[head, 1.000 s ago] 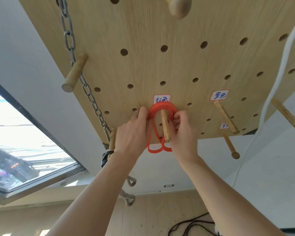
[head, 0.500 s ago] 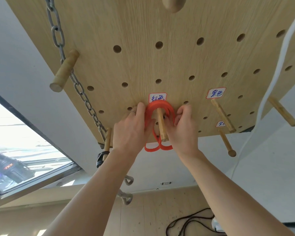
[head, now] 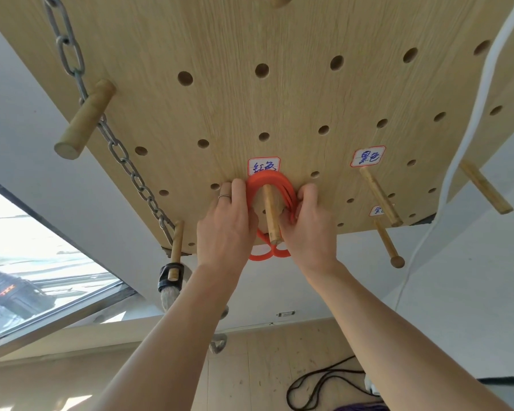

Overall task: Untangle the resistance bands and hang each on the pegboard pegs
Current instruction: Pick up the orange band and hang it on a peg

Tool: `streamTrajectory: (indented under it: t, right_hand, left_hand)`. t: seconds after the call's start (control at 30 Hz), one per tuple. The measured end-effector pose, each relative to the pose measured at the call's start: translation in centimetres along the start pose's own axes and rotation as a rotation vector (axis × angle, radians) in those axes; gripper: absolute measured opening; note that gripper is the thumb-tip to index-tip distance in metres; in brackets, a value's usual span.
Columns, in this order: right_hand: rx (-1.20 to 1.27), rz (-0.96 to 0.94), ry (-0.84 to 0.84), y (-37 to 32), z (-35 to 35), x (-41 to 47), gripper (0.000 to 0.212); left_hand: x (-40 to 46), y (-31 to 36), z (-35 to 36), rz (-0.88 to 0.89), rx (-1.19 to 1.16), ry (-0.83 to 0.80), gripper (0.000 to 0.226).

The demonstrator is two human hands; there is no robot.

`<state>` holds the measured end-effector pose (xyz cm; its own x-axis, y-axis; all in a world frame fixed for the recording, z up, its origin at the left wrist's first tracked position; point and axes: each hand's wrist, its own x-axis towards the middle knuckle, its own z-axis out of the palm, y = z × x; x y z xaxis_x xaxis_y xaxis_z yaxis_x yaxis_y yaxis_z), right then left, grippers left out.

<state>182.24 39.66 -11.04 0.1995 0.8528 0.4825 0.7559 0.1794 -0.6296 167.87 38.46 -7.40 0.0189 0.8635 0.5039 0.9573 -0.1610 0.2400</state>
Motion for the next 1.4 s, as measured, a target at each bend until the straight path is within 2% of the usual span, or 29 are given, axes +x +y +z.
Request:
streamTrajectory:
  t: [0.4,0.67,0.8,0.97,1.13,1.23,1.4]
  right_hand:
    - [-0.061,0.012,0.011,0.6,0.2,-0.3,0.025]
    - [-0.129,0.011,-0.004,0.7,-0.1,-0.1,0.023]
    - [-0.066,0.025,-0.01,0.5,0.1,-0.4,0.023]
    - [-0.04,0.055,-0.038,0.4,0.3,-0.8,0.03]
    - [-0.032,0.184,-0.051,0.4,1.0,-2.1,0.036]
    - [-0.003,0.187,-0.047,0.2,1.4,-2.4,0.047]
    - [-0.074,0.18,-0.056,0.0,0.9,-2.4,0.052]
  left_hand:
    - [-0.1,-1.0,0.1,0.107,-0.012,-0.013,0.031]
    - [0.2,-1.5,-0.2,0.112,0.013,-0.046,0.029]
    - [0.2,-1.4,-0.3,0.101,0.02,-0.052,0.031]
    - [0.0,-1.2,-0.1,0.097,0.048,0.0,0.034]
    - [-0.6,-0.4,0.9,-0.003,0.015,0.033,0.04]
    - [-0.9,-0.2,1.3,-0.039,0.007,0.048,0.042]
    - [-1.2,-0.2,1.3,-0.058,-0.026,0.057,0.042]
